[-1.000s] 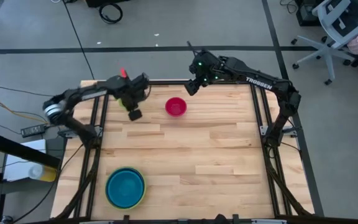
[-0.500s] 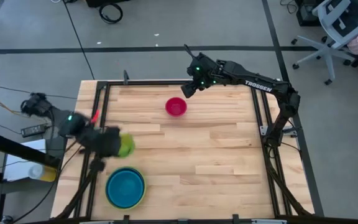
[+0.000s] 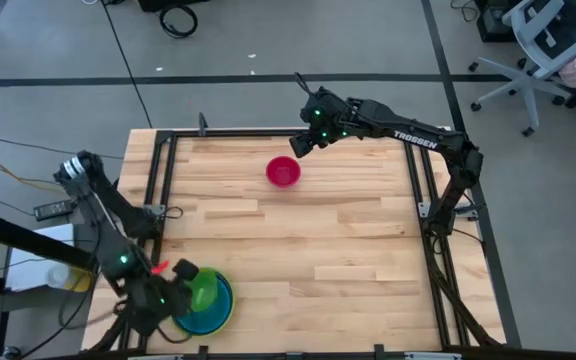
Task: Nest bowls inside each other
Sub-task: Stack the green bowl on top of the blue bowl, then stack the red bowl on top of the green bowl, then return to Home Position
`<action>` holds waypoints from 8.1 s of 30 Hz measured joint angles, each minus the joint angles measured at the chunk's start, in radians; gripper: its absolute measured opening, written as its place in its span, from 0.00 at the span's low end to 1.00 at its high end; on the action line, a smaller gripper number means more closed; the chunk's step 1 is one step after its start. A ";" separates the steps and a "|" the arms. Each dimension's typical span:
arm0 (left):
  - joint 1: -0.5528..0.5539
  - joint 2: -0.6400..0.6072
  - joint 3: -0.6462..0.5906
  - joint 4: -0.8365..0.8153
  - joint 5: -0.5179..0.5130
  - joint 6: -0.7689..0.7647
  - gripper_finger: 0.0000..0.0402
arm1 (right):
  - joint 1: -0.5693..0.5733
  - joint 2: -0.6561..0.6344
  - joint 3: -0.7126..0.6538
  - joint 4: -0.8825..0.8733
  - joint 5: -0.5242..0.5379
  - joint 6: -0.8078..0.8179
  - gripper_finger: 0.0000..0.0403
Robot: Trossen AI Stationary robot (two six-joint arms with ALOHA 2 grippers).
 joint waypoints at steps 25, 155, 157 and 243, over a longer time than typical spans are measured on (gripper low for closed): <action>0.008 0.036 0.189 -0.272 -0.300 -0.270 0.47 | 0.013 0.165 -0.151 0.086 0.020 0.142 0.63; 0.909 -0.004 0.192 0.077 -0.626 0.192 0.42 | 0.466 0.065 -0.294 0.723 0.675 -0.068 0.06; 0.912 0.014 0.189 0.069 -0.625 0.184 0.39 | 0.479 0.063 -0.293 0.738 0.676 -0.091 0.06; 0.854 -0.690 -0.632 1.081 0.022 0.477 0.00 | 0.565 -0.850 -1.094 1.035 0.116 -0.449 0.02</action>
